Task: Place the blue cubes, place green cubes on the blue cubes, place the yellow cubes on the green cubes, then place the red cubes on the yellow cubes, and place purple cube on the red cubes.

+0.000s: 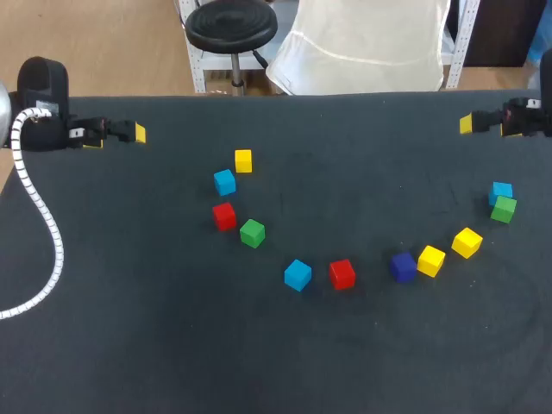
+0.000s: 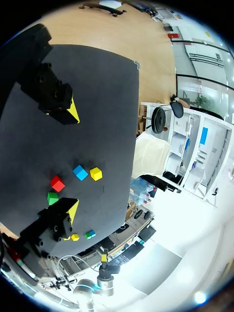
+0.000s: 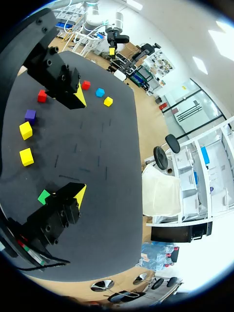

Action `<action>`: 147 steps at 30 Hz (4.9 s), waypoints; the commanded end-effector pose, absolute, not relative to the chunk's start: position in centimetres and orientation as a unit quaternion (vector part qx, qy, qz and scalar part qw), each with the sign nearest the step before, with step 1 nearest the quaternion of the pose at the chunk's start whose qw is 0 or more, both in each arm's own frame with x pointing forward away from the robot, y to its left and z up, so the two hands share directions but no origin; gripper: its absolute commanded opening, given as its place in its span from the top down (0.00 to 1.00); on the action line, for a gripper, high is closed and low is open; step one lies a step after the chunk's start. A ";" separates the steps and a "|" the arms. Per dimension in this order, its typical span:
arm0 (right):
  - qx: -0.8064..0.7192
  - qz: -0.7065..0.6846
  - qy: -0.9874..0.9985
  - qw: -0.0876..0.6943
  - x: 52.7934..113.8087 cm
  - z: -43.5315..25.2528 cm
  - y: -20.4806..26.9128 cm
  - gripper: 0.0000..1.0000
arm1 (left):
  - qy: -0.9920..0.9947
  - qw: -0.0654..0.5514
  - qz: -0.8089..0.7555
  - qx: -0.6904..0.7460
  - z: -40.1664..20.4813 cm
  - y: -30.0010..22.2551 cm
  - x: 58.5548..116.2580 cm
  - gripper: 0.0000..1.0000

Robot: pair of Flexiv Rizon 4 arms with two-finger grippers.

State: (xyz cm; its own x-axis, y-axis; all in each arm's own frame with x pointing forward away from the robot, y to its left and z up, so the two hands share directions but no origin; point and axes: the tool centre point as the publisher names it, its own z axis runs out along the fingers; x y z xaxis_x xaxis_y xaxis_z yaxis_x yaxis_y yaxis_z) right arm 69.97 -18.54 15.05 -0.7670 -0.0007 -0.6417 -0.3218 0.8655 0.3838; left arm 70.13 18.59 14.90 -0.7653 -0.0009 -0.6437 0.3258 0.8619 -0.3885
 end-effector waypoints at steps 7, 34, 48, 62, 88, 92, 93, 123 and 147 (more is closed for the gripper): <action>-0.088 0.242 0.908 0.330 69.9 15.1 -18.5 0.00 | 0.907 0.330 -0.245 0.089 15.0 18.6 70.1 0.00; -0.315 0.174 0.882 0.304 72.0 15.5 -18.5 0.00 | 0.907 0.330 -0.245 0.089 15.0 18.6 70.1 0.00; -0.556 0.215 0.756 0.270 73.0 16.2 -19.7 0.00 | 0.907 0.330 -0.245 0.089 15.0 18.6 70.1 0.00; -0.556 0.215 0.756 0.270 73.0 16.2 -19.7 0.00 | 0.907 0.330 -0.245 0.089 15.0 18.6 70.1 0.00; -0.745 0.252 0.580 0.211 76.6 13.1 -23.5 0.00 | 0.907 0.330 -0.245 0.089 15.0 18.6 70.1 0.00; -0.738 0.242 0.591 0.220 76.4 12.7 -24.1 0.00 | 0.907 0.330 -0.245 0.089 15.0 18.6 70.1 0.00; -0.735 0.242 0.593 0.224 76.3 12.6 -24.3 0.00 | 0.907 0.330 -0.245 0.089 15.0 18.6 70.1 0.00; -0.725 0.244 0.604 0.225 75.8 12.2 -25.1 0.00 | 0.665 0.203 -0.263 0.669 18.7 17.5 65.6 0.00; -0.725 0.244 0.604 0.225 75.8 12.2 -25.1 0.00 | 0.615 0.175 -0.211 0.739 18.8 16.0 65.0 0.00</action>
State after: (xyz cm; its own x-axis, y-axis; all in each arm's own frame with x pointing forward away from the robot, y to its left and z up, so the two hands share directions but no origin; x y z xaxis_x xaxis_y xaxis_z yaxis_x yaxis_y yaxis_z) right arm 75.80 -25.09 12.25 0.1512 -0.7660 -0.6248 -0.9850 -0.1699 -0.0300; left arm 64.37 17.15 18.47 -0.1185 0.7481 -0.6530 0.9869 0.1611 0.0054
